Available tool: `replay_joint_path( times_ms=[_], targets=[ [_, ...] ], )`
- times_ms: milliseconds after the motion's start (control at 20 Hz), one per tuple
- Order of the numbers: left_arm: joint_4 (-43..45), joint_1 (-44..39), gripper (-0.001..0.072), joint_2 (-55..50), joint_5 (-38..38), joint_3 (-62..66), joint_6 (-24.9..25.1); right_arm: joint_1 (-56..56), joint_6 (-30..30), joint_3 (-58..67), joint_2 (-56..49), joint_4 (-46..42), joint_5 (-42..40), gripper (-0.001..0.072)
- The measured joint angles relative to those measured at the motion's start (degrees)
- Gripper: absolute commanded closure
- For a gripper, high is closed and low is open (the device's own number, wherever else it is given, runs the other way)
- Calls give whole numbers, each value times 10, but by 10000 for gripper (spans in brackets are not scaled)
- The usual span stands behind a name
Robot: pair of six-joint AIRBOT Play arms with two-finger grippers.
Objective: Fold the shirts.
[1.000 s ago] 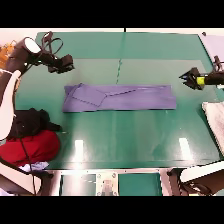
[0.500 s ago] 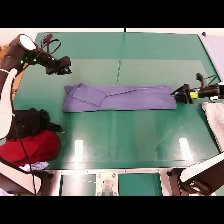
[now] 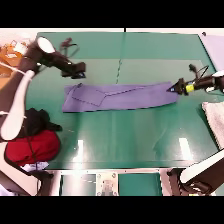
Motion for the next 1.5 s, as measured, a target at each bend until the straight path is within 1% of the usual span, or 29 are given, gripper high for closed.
replay_joint_path(
  times_ms=[100, 250, 450, 550, 700, 800, 900, 1000, 1150, 1300, 1400, 1500],
  targets=[
    [-21, -58, 684, -27, 32, 0, 2, 5, 7, 11, 55, 0, 22, 700],
    [-70, -145, 685, -82, 114, 1, 4, 23, 24, 18, 132, 4, 57, 700],
    [-188, -227, 684, -156, 245, 4, 10, 53, 52, 22, 200, 7, 95, 699],
    [-241, -247, 684, -186, 276, 16, 19, 66, 60, 23, 215, 7, 104, 700],
    [-282, -254, 684, -207, 277, 30, 26, 75, 66, 23, 226, 7, 105, 699],
    [-291, -241, 685, -211, 249, 43, 34, 80, 67, 23, 229, 8, 104, 700],
    [-288, -216, 685, -202, 194, 62, 42, 83, 69, 23, 231, 10, 104, 700],
    [-257, -182, 685, -183, 131, 85, 45, 93, 72, 23, 231, 26, 103, 700],
    [-178, -120, 684, -134, 17, 119, 45, 129, 86, 23, 232, 53, 83, 699],
    [-98, -50, 684, -76, -70, 135, 45, 200, 101, 23, 229, 66, 30, 699],
    [-51, -5, 684, -42, -121, 139, 45, 263, 110, 23, 219, 71, -27, 699],
    [-20, 38, 684, -10, -156, 142, 45, 336, 113, 23, 197, 74, -91, 699]
  ],
)
